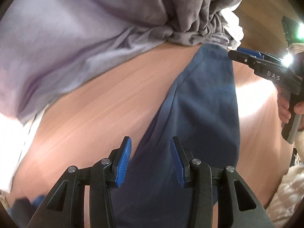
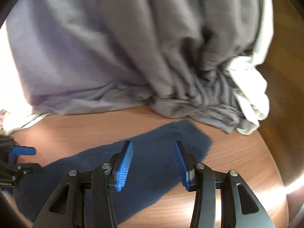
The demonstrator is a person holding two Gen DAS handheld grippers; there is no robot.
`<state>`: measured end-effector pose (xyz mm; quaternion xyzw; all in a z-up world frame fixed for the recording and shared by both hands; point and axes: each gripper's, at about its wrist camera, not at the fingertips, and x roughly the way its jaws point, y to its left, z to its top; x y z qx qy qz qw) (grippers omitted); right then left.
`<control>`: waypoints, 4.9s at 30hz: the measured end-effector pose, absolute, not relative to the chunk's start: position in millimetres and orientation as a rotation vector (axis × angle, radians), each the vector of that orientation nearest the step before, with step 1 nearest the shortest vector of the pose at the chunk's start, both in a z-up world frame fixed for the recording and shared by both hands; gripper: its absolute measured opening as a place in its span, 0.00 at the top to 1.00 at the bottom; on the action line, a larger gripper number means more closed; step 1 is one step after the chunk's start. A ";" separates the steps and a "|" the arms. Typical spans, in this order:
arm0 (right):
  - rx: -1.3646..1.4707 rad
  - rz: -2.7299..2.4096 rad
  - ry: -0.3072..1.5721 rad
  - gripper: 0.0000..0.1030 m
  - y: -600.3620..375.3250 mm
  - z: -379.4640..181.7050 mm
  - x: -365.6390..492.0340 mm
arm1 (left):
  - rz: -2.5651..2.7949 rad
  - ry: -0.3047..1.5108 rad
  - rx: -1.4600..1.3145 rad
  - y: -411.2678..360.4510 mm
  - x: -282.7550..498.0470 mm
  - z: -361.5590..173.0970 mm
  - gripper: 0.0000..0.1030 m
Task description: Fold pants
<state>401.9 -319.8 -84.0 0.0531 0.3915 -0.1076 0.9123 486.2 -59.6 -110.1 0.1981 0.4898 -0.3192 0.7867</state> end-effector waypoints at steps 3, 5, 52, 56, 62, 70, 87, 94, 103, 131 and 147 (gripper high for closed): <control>0.103 -0.179 0.824 0.54 -298.0 -85.7 403.2 | -0.688 1.079 0.424 -42.2 480.8 -115.7 0.60; 0.110 -0.153 0.841 0.54 -285.4 -89.5 406.8 | -0.685 1.090 0.424 -32.7 479.5 -118.9 0.60; 0.157 -0.135 0.751 0.47 -288.3 -78.5 371.2 | -0.616 0.794 0.463 -66.0 442.0 -68.1 0.42; 0.204 -0.206 0.650 0.47 -317.9 -62.7 353.0 | -0.772 0.704 0.450 -110.2 454.1 -57.1 0.42; 0.227 -0.330 0.611 0.47 -353.3 -62.8 345.4 | -0.857 0.635 0.493 -179.2 474.8 -60.4 0.38; 0.368 -0.379 0.696 0.47 -397.5 -94.2 349.7 | -1.000 0.758 0.489 -238.9 515.0 -90.9 0.38; 0.578 -0.369 0.728 0.58 -433.4 -152.3 381.1 | -1.127 0.923 0.477 -312.4 582.1 -156.8 0.51; 0.600 -0.356 0.732 0.58 -436.7 -164.4 389.8 | -1.157 0.970 0.450 -319.2 589.9 -168.8 0.52; 0.630 -0.325 0.742 0.60 -438.4 -174.2 397.9 | -1.176 1.013 0.422 -318.0 595.0 -177.0 0.51; 0.418 -0.292 0.574 0.84 -393.5 -96.3 379.7 | -1.302 0.823 0.262 -268.1 563.7 -81.4 0.80; 0.191 -0.246 0.426 0.84 -273.2 -2.7 340.9 | -1.343 0.649 0.184 -150.0 523.0 1.0 0.80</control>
